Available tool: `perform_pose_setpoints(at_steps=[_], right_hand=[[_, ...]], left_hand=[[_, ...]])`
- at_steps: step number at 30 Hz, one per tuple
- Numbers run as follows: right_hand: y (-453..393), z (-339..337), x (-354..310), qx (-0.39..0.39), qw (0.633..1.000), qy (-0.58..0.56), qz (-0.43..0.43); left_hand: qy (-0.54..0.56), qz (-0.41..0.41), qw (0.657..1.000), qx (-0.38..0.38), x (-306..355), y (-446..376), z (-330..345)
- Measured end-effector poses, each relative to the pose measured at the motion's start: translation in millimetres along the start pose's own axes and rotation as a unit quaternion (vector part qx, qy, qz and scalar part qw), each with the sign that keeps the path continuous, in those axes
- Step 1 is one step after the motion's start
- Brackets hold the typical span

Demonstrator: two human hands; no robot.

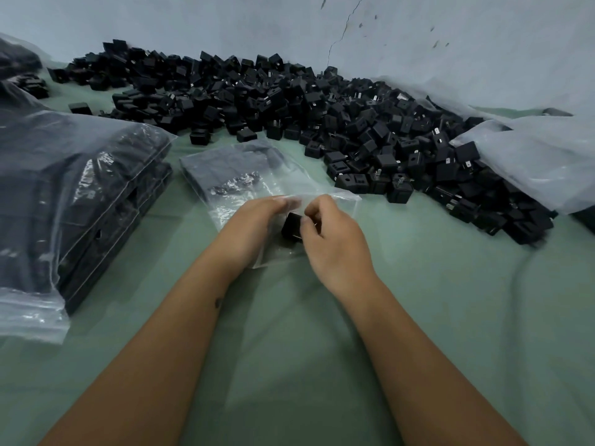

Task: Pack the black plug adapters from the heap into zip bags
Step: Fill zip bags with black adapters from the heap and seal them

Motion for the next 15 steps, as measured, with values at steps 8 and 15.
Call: perform_pose_setpoints(at_steps=[8, 15], right_hand=[[12.3, -3.4, -8.7, -0.093, 0.99, -0.038, -0.103], [11.5, 4.1, -10.1, -0.064, 0.976, 0.135, -0.156]], left_hand=[[0.205, -0.015, 0.978, 0.045, 2.4, 8.9, 3.9], [-0.036, 0.117, 0.99, 0.07, 28.0, 27.1, 7.6]])
Point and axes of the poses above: each hand's wrist, its own y-axis away from the middle knuckle, its own z-axis out of the palm, x = y × z, the point moved 7 cm from there along -y, towards the middle knuckle, and after that the axes turned 15 degrees about y, right-handed, at the moved point
